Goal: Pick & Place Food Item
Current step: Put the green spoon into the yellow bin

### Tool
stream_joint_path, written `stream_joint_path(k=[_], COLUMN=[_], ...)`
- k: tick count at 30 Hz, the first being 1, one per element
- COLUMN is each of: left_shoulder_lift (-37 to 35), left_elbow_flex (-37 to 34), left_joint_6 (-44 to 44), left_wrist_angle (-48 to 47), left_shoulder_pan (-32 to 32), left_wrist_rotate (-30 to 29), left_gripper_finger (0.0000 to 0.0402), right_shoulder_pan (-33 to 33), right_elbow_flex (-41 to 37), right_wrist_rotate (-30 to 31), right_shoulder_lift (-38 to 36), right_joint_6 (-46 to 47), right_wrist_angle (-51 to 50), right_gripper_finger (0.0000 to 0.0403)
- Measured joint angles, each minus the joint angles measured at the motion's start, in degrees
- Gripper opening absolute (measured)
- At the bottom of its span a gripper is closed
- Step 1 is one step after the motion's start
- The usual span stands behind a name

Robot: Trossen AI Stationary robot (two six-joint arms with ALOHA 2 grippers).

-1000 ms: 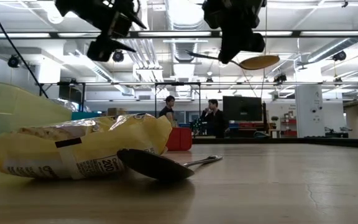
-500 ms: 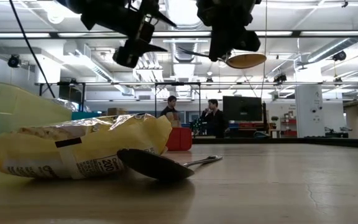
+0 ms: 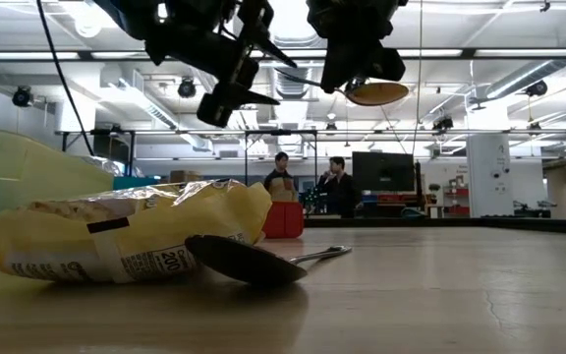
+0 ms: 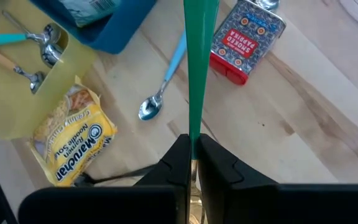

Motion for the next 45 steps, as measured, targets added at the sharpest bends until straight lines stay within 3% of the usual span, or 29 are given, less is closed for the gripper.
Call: stream_joint_path(k=[12,28,33,41,45], left_shoulder_lift=[3.1,3.1,3.2,3.2,3.2], left_elbow_flex=[0.7,0.7,0.6,0.6,0.6], left_joint_6=[-2.8,-1.3,1.8,3.3,3.3], left_wrist_angle=[8.1,8.0,7.5,7.6,8.5], left_shoulder_pan=[-0.5,-1.6,-1.6,-1.7,-1.8], left_wrist_rotate=[0.0,0.0,0.0,0.2,0.6], left_gripper_finger=[0.0257,0.0088,0.0017,0.0006,0.0006], right_shoulder_pan=[0.0,0.1,0.2,0.2,0.2], right_elbow_flex=[0.0,0.0,0.0,0.0,0.0], right_wrist_rotate=[0.7,2.5,2.2,2.0,1.9], right_shoulder_lift=[0.0,0.2,0.1,0.1,0.1], right_joint_6=[0.0,1.0,1.4,2.2,3.3], right_wrist_angle=[1.7,1.7,1.7,1.8,2.1], right_gripper_finger=[0.0012,0.0012,0.0012,0.0014,0.0045])
